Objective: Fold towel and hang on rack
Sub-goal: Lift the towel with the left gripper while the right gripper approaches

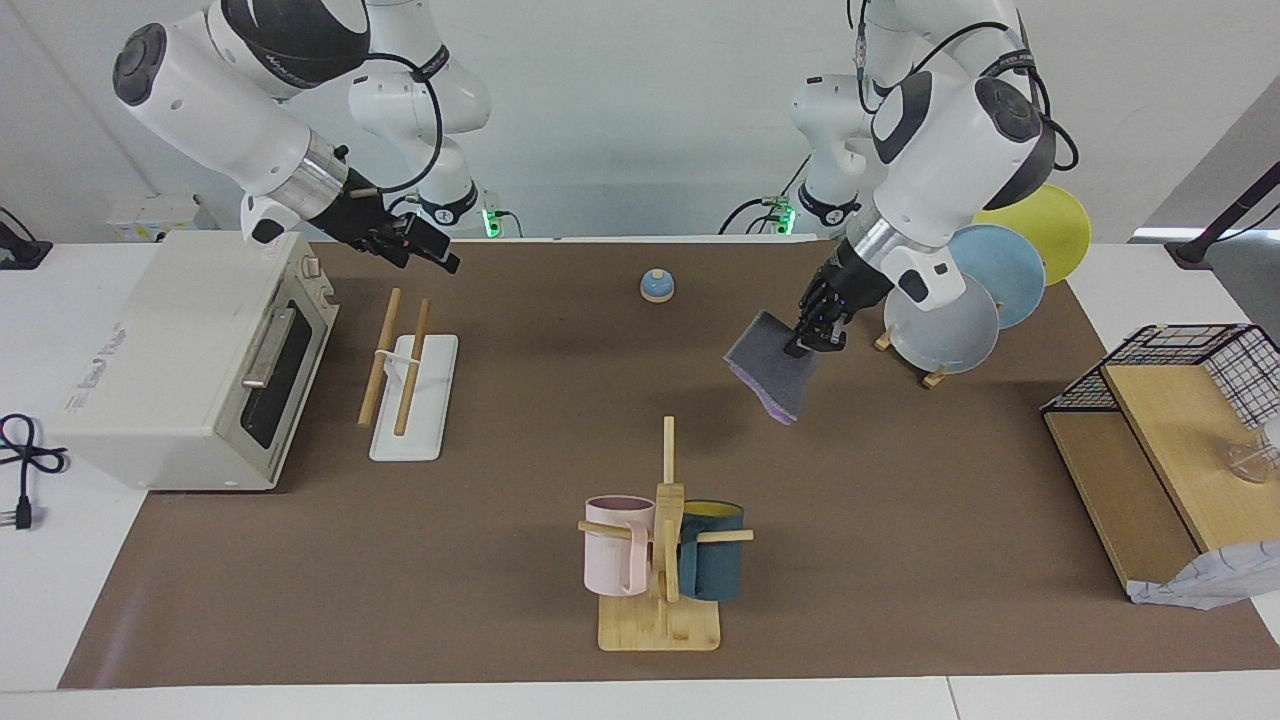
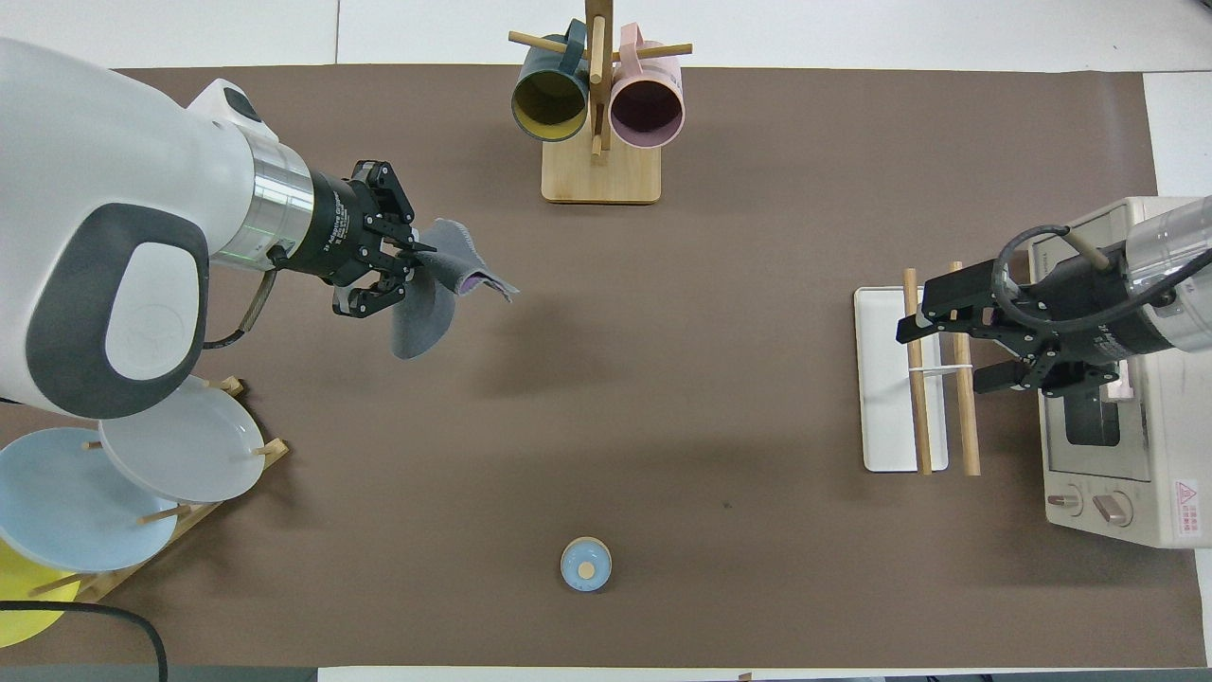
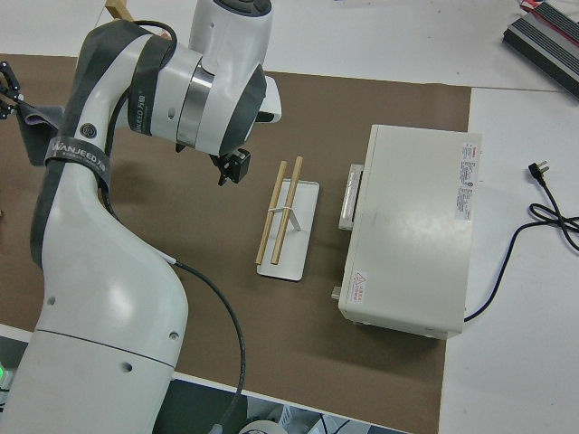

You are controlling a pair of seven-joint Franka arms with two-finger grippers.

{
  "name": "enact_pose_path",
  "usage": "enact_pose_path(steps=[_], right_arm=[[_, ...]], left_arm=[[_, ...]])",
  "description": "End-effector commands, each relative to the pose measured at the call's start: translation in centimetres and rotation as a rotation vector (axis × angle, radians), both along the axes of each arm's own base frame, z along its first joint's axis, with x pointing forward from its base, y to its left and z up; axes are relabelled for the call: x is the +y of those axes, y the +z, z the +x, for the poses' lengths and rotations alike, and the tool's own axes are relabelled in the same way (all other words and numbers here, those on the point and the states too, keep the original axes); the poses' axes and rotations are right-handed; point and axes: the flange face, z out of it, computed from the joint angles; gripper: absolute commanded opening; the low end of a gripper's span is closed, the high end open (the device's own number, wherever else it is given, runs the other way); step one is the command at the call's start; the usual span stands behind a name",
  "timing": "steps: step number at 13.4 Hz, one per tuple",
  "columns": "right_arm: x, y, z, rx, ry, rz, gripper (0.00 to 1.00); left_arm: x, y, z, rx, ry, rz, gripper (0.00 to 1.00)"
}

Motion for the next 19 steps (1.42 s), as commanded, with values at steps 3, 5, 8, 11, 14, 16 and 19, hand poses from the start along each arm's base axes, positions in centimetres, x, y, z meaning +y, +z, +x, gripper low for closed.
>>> enact_pose_path(steps=[3, 5, 8, 11, 14, 16, 19], right_arm=[[0.1, -0.8, -1.2, 0.048, -0.204, 0.098, 1.0], [-0.2, -1.3, -1.6, 0.087, -0.26, 0.125, 1.0], [-0.9, -2.4, -2.9, 0.136, -0.341, 0.178, 1.0], [0.6, -2.5, -2.3, 0.122, -0.44, 0.21, 1.0], [6.6, -1.9, -1.8, 0.065, -0.431, 0.226, 1.0], [8.4, -1.8, -1.6, 0.031, -0.422, 0.227, 1.0], [10.6, -2.5, -0.8, 0.013, -0.416, 0.238, 1.0]], left_arm=[[-4.0, 2.6, -1.7, 0.02, 0.243, -0.086, 0.0], [-5.7, 3.0, -2.2, 0.043, 0.355, -0.121, 0.0], [-8.9, 3.3, -3.8, 0.082, 0.465, -0.157, 0.0], [-11.3, 3.7, -5.3, 0.087, 0.501, -0.175, 0.0], [-12.6, 3.7, -6.1, 0.095, 0.536, -0.193, 0.0], [-13.2, 3.7, -6.7, 0.079, 0.561, -0.202, 0.0], [-13.9, 3.6, -7.4, 0.07, 0.564, -0.192, 0.0]])
